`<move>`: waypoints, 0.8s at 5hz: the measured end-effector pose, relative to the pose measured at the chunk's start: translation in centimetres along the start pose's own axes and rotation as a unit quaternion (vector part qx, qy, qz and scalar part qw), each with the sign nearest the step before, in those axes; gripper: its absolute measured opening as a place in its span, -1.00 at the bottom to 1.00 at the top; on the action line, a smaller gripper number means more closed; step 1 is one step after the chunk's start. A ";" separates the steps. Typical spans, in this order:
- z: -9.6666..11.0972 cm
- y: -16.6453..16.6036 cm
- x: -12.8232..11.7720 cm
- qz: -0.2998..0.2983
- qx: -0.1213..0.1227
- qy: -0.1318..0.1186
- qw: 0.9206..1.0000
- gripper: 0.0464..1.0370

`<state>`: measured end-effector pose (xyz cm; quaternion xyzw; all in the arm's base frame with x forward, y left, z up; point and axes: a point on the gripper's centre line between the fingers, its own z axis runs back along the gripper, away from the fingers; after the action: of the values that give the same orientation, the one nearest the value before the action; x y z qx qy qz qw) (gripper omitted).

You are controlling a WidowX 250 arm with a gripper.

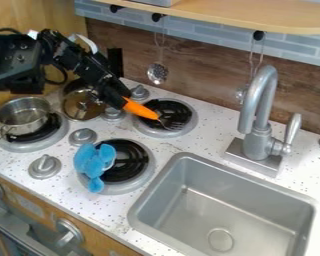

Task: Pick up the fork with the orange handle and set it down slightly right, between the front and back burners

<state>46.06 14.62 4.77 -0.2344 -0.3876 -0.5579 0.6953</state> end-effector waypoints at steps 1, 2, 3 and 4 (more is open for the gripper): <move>-3.6 -2.0 -2.1 0.001 -0.003 0.031 1.000 -0.20; -3.6 -2.3 -0.3 -0.044 0.026 0.072 0.996 -0.20; -4.4 -2.9 -0.7 -0.054 0.040 0.092 0.993 -0.07; -4.5 -2.9 -1.3 -0.048 0.054 0.120 0.990 0.48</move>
<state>44.42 11.15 0.76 -0.1086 -0.3415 -0.5929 0.7212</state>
